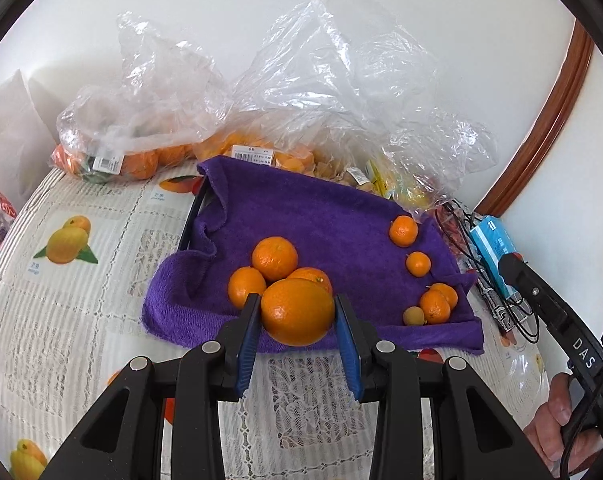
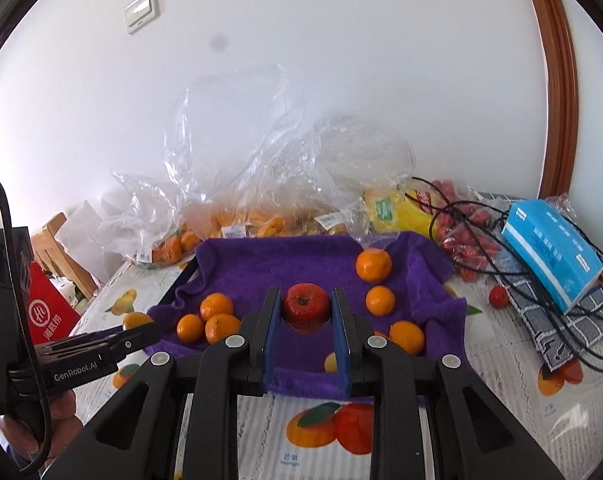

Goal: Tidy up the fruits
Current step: 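Lift both held fruits and carry them over onto the purple towel, then open the right tool to release the red apple on the towel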

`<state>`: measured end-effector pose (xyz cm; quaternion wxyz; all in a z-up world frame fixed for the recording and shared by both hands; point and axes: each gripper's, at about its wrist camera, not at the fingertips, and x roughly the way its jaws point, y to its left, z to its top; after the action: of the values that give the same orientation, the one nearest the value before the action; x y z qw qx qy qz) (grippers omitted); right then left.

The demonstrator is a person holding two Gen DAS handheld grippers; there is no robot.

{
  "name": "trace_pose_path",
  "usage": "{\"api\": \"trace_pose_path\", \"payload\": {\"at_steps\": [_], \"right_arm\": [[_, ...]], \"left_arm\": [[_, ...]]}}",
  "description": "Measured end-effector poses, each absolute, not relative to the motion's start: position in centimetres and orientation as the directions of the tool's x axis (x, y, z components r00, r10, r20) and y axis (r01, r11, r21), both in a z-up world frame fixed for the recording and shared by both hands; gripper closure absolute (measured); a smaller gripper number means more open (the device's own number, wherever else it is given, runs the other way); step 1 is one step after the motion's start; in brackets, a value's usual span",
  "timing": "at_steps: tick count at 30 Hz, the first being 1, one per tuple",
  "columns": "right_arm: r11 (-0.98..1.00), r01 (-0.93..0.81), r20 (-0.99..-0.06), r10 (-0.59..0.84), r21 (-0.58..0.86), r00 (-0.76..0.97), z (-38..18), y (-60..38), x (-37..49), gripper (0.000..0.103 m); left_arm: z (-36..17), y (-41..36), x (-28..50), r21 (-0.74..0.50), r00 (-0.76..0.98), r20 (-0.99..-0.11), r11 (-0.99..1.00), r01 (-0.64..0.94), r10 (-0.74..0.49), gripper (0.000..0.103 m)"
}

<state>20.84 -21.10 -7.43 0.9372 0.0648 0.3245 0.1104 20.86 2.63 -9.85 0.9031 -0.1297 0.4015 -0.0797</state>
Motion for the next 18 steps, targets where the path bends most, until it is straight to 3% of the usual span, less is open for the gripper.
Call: {"api": "trace_pose_path", "payload": {"at_steps": [7,18], "right_arm": [[0.959,-0.179,-0.589,0.278,0.221,0.759,-7.7,-20.7,22.4,0.078],[0.964,-0.176,-0.675,0.267,0.201,0.688,-12.9,-20.6,24.6,0.078]], "left_arm": [[-8.1,1.9,22.8,-0.26,0.687,-0.691,0.964,0.056,-0.226,0.069],[-11.9,1.5,24.7,-0.255,0.638,-0.738,0.966,0.036,-0.219,0.069]]}}
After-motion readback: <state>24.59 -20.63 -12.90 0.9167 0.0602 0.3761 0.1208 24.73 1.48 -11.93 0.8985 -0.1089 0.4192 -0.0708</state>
